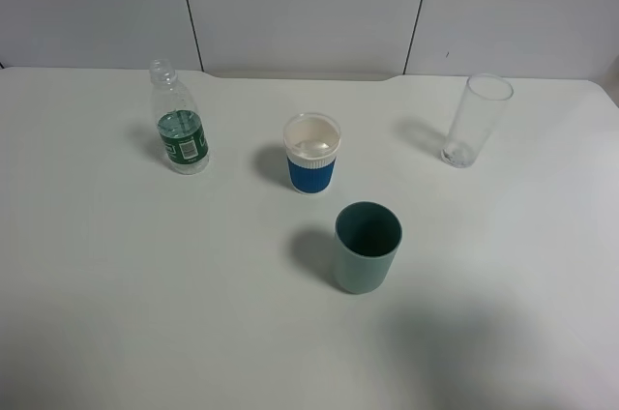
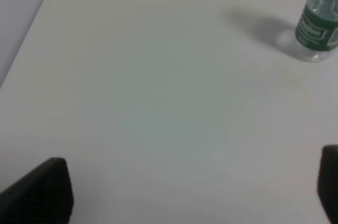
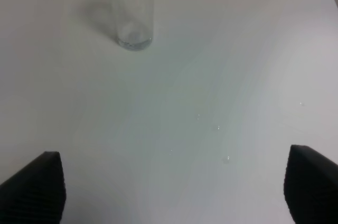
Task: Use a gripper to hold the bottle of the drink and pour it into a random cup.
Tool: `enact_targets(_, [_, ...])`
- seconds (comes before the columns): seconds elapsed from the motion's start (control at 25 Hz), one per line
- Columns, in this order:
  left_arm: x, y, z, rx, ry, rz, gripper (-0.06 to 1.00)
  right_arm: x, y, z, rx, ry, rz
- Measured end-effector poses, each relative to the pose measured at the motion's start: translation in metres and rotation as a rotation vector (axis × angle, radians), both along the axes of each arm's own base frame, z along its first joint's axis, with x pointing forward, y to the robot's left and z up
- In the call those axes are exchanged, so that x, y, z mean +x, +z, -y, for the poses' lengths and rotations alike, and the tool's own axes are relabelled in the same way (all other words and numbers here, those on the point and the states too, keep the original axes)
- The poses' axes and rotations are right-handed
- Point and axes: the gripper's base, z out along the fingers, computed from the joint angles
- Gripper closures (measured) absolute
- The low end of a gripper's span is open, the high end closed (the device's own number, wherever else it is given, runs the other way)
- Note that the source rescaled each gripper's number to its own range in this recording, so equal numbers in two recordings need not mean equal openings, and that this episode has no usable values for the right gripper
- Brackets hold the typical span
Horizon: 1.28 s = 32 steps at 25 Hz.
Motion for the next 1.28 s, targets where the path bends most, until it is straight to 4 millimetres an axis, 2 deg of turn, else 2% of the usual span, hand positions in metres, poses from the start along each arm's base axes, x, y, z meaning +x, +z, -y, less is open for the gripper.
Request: enact_targets(1.28, [0.0,0.0,0.0004,0.011,-0.011,-0.002,-0.06,0.0,0.0,0.0,0.0,0.0,0.0])
